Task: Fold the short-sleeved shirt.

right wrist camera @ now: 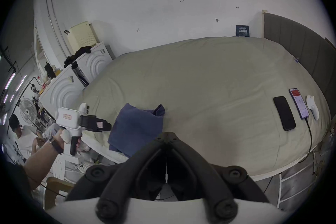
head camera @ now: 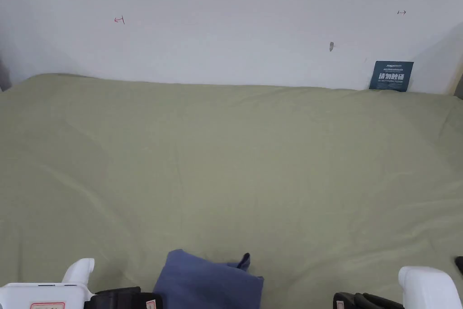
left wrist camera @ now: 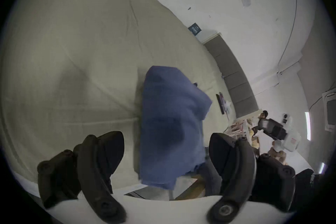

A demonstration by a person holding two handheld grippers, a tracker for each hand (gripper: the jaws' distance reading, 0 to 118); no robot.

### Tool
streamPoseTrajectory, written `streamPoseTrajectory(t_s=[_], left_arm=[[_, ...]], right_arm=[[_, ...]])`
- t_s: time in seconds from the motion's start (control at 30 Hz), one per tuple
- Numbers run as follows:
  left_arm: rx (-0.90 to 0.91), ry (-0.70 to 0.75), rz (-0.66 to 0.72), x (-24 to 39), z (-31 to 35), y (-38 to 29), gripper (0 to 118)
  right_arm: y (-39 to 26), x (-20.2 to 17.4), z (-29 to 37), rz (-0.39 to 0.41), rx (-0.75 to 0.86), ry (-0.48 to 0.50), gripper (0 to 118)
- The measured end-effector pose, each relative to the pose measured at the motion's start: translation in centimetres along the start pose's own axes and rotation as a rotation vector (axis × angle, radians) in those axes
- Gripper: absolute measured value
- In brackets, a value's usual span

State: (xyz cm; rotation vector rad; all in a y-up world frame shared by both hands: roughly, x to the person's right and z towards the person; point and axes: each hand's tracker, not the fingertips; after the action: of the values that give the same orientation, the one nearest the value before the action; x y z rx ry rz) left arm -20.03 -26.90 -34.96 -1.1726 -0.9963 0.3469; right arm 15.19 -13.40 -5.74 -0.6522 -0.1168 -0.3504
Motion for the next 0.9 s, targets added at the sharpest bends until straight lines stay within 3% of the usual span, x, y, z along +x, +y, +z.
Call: streamPoseTrajectory(t_s=[0.1,0.2,0.27,0.37,0.47,0.57,0.63,0.67,0.7,0.83,0.9], left_arm=[[-0.009,0.007,0.011,0.3,-0.6,-0.4,100],[0.003,-0.029,0.005,0.2,0.3,-0.8,100],[0.021,-0.017,-0.011,0.6,1.3,-1.0,100],[0.059,0.002,-0.007,1.0,3.1,-1.3,100],[0.129,0.038,-0.004,1.4,4.9,-1.5,99],[0.169,0.063,-0.003,1.6,6.1,-1.5,99],[0.172,0.057,-0.005,1.8,6.7,-1.6,99],[0.174,0.05,-0.011,1.8,6.8,-1.6,99],[0.169,0.04,-0.017,1.4,6.9,-1.4,99],[0.144,0.041,-0.035,0.5,5.8,-0.8,99],[0.11,0.051,-0.018,-0.7,4.3,-0.1,99]], right_arm=[[0.0,0.0,-0.4,-0.022,0.0,0.126,2],[-0.5,1.3,-3.8,-0.156,-0.017,0.466,2],[-1.1,1.2,-7.6,-0.206,-0.048,0.582,1],[-1.3,-0.3,-12.3,-0.11,-0.078,0.592,1],[-1.7,-1.9,-16.4,-0.099,-0.145,0.644,1],[-2.9,-1.6,-20.1,-0.168,-0.192,0.701,1],[-3.8,-0.5,-22.7,-0.251,-0.261,0.7,0],[-4.3,0.1,-23.8,-0.279,-0.296,0.641,0],[-5.0,0.8,-24.6,-0.267,-0.304,0.616,0],[-5.7,3.8,-24.7,-0.365,-0.295,0.602,0],[-5.7,4.4,-24.5,-0.35,-0.287,0.588,0]])
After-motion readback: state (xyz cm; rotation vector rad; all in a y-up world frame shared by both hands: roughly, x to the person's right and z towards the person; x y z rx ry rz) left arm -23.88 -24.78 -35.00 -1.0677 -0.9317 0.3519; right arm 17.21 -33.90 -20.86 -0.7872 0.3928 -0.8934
